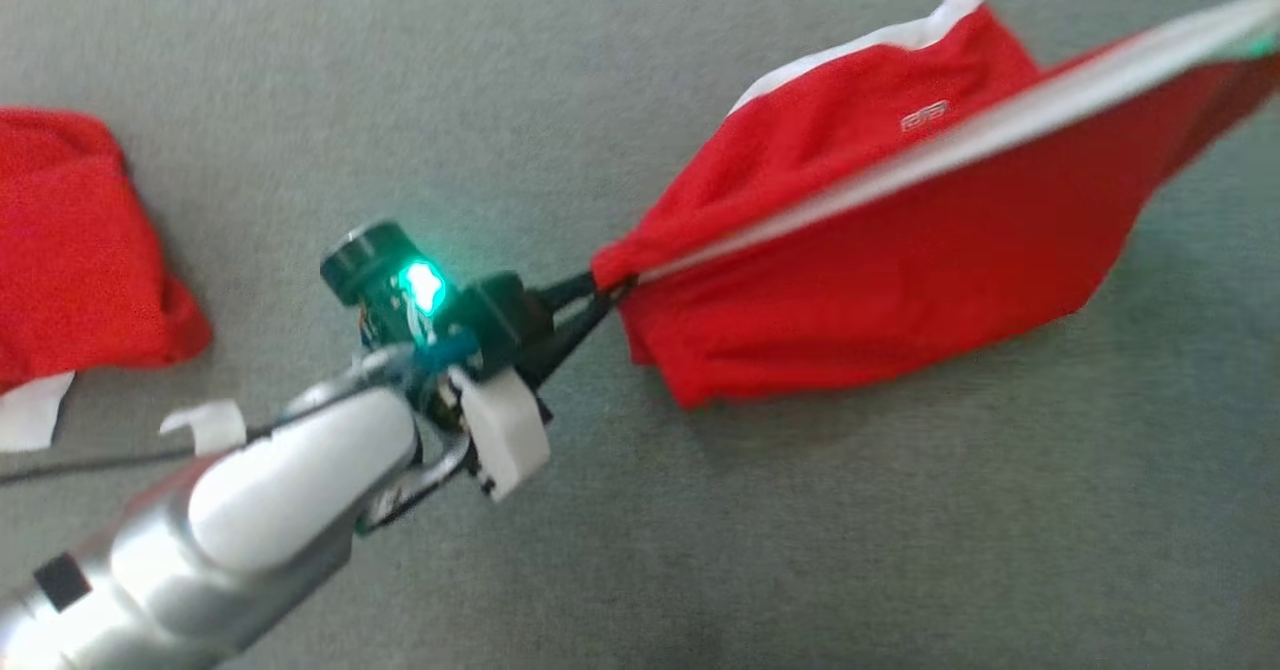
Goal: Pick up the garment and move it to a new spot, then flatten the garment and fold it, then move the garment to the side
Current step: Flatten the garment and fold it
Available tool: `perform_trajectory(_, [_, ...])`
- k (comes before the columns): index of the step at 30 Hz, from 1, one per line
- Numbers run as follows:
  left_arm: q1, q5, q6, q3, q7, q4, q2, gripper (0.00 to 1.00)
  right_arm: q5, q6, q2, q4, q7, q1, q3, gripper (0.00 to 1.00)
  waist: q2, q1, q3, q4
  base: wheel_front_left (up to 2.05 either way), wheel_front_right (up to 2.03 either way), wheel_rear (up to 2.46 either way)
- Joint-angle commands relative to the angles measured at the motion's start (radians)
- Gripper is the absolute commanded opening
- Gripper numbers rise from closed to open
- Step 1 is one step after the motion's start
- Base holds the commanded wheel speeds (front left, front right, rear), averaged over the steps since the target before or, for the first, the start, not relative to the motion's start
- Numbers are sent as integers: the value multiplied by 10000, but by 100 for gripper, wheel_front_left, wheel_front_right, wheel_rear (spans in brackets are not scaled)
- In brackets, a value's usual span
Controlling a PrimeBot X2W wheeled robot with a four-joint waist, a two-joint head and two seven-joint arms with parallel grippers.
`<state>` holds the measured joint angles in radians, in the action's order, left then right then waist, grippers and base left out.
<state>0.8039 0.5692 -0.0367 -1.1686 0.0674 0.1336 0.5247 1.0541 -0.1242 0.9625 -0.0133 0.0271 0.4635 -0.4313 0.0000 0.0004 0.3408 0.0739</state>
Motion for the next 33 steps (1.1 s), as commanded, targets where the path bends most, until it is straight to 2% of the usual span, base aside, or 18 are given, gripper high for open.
perform_trajectory(1, [477, 87, -33, 494, 100, -106, 201, 0, -71, -65, 336, -19, -147, 244, -161, 0, 0, -4, 418, 365, 0, 0, 0])
perform_trajectory(5, [794, 328, -144, 571, 508, 167, 132, 0, -107, -65, 53, -912, -658, 1565, -1159, 0, 0, -4, 773, 651, 0, 0, 0])
perform_trajectory(11, [984, 603, -276, 608, 619, 364, -109, 0, 29, -65, -416, -2330, -774, 2971, -2358, 0, 0, -4, 1186, 1049, 0, 0, 0])
perform_trajectory(12, [1005, 621, -276, 632, 544, 400, -174, 7, 84, -65, -505, -2525, -758, 3167, -2529, 0, 0, -4, 1233, 1088, 0, 0, 0])
perform_trajectory(14, [1033, 613, -281, 635, 422, 527, -281, 41, 139, -65, -699, -2961, -601, 3532, -2804, 0, 0, -4, 1275, 1126, 0, 0, 0])
perform_trajectory(15, [1039, 603, -273, 642, 338, 604, -332, 49, 206, -65, -825, -3195, -517, 3678, -2912, 34, 0, -4, 1279, 1131, 0, 0, 0])
perform_trajectory(16, [1027, 603, -248, 659, 242, 688, -384, 91, 260, -65, -942, -3386, -423, 3805, -3030, 100, 0, -4, 1263, 1123, 0, 0, 0])
perform_trajectory(17, [1006, 588, -225, 660, 150, 777, -427, 100, 305, -65, -1058, -3585, -262, 3914, -3112, 100, 0, -4, 1220, 1105, 0, 0, 0])
perform_trajectory(20, [819, 544, -25, 717, -289, 1005, -561, 100, 479, -65, -1260, -3849, 72, 4013, -3540, 100, 0, -4, 972, 1005, 0, 0, 0])
perform_trajectory(23, [217, 456, 691, 984, -1397, 1170, -778, 100, 769, -65, -1129, -4027, 347, 3695, -4155, 100, 0, -4, 496, 841, 0, 0, 0])
perform_trajectory(24, [217, 456, 691, 984, -1397, 1170, -778, 100, 769, -65, -1129, -4027, 347, 3695, -4155, 100, 0, -4, 496, 841, 0, 0, 0])
perform_trajectory(28, [-659, 315, 1767, 1302, -2640, 1277, -1076, 100, 1105, -65, -970, -4475, 401, 3191, -4652, 100, 0, -4, 30, 818, 0, 0, 0])
perform_trajectory(33, [-1947, 464, 3024, 2144, -3245, 1140, -1777, 100, 1295, -65, -1060, -5446, 593, 2811, -4963, 100, 0, -4, -319, 1204, 0, 0, 0])
